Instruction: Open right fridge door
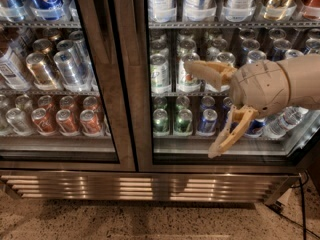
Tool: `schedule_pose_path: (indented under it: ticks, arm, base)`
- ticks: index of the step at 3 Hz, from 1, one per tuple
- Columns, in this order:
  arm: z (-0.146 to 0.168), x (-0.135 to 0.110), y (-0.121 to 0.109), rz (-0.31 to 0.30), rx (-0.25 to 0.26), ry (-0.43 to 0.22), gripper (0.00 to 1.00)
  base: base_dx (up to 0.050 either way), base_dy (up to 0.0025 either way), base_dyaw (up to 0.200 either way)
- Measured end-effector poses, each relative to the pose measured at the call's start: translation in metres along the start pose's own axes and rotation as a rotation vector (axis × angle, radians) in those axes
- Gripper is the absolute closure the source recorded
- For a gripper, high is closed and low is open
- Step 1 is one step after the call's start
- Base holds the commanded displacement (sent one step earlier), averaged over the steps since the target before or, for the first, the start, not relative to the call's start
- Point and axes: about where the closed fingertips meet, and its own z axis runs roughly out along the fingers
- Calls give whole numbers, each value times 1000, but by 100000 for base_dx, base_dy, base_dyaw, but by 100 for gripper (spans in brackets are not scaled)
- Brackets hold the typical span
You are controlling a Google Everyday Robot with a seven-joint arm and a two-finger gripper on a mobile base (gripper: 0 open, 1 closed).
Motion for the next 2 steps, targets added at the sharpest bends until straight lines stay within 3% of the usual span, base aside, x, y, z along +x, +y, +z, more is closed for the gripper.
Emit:
schedule_pose_path:
  ticks: [1,2]
  arm:
    - [0,0,0,0,0,0,0]
    - [26,-8,-3,-6,-46,23,0]
  base:
    - [0,0,0]
    - [0,0,0]
